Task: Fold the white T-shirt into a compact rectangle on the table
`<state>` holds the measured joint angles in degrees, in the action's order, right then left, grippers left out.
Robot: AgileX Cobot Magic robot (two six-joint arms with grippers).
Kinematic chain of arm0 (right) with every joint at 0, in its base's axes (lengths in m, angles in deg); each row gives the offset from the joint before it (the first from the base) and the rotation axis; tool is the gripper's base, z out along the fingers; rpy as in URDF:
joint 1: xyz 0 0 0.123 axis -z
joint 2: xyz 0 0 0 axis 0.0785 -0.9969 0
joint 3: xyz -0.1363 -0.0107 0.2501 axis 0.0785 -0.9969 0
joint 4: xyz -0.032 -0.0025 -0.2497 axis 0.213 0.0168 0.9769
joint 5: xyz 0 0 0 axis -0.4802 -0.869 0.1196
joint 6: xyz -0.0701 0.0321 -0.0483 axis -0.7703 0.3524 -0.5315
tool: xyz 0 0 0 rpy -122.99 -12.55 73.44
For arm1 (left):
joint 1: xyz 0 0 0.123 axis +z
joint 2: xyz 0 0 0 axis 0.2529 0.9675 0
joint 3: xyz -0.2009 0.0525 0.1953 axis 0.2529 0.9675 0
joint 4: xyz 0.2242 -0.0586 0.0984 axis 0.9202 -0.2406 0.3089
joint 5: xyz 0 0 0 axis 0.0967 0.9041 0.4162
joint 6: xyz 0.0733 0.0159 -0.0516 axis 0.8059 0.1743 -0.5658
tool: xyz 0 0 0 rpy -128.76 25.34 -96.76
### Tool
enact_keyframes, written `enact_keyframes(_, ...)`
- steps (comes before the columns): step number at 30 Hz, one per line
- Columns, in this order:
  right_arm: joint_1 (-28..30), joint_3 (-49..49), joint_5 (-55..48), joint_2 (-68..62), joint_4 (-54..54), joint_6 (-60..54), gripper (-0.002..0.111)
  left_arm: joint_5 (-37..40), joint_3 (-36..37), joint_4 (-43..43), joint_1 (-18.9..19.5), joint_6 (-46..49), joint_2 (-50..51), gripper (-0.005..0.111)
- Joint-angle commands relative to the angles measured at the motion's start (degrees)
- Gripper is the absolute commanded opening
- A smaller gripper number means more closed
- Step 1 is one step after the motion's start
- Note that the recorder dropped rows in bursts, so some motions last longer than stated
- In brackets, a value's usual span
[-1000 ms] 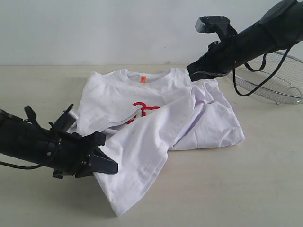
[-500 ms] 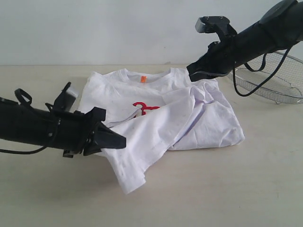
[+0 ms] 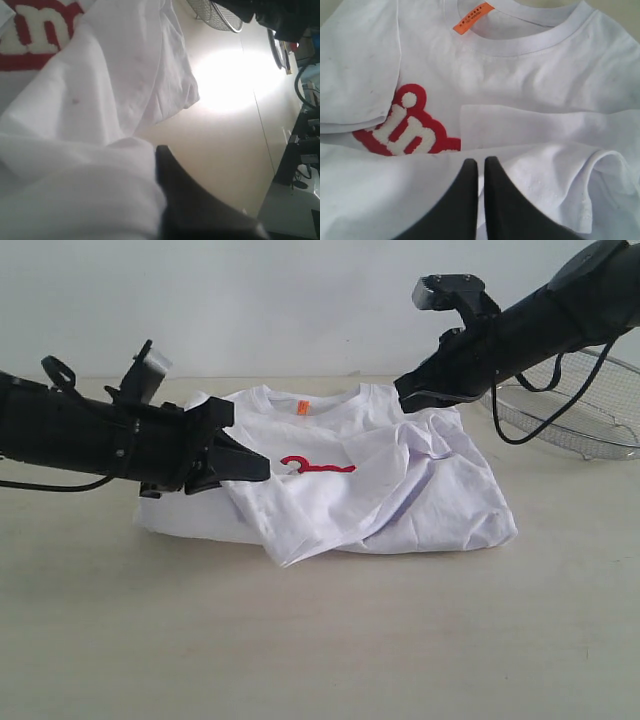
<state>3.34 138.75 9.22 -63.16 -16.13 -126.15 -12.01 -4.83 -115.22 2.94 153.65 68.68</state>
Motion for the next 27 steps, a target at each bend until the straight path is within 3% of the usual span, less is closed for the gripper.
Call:
enact_keyframes(1, 0.01, 0.36, -0.65, 0.08, 0.16, -0.14, 0.0, -0.87, -1.14, 4.63, -0.18, -4.08, -0.61, 0.004)
enact_keyframes(14, 0.01, 0.36, -0.65, 0.08, 1.25, 0.1, 0.0, -14.11, -1.36, 6.03, 3.09, -5.52, -0.61, 0.004)
enact_keyframes(27, 0.01, 0.36, -0.65, 0.08, 1.25, 0.1, 0.0, -16.11, -3.62, 0.83, 4.43, -0.32, 1.55, 0.004)
